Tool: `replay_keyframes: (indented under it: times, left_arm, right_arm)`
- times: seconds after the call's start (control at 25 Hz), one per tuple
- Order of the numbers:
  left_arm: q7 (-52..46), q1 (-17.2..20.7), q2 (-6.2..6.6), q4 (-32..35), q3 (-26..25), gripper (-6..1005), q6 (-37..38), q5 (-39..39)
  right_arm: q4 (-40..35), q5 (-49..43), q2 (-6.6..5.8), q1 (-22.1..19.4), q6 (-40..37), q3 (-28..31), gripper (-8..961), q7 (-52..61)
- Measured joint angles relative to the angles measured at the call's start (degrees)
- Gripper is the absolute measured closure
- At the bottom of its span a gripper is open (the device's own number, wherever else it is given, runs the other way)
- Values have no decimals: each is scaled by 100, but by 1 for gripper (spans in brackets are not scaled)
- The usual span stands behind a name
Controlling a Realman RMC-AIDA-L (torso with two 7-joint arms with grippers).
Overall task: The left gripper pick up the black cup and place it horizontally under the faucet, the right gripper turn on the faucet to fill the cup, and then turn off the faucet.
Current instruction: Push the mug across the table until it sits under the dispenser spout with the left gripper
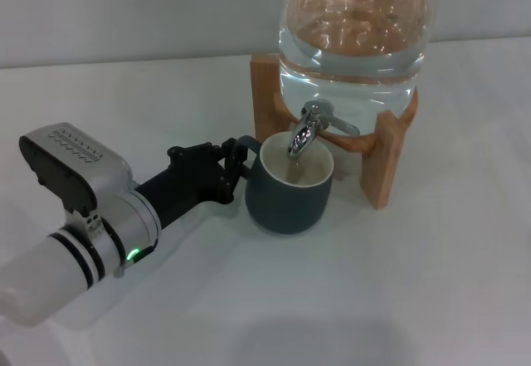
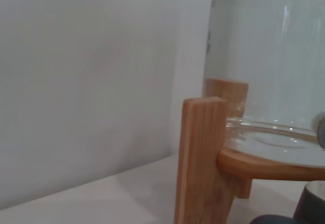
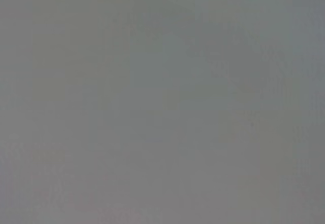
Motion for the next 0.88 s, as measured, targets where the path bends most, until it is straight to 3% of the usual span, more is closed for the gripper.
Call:
replay_keyframes:
  times: [0.88]
  left_arm:
    - [2,-39,0,-59,0,868,451,109]
  right_arm:
    - [0,0,0,37,-63,2,111,-11]
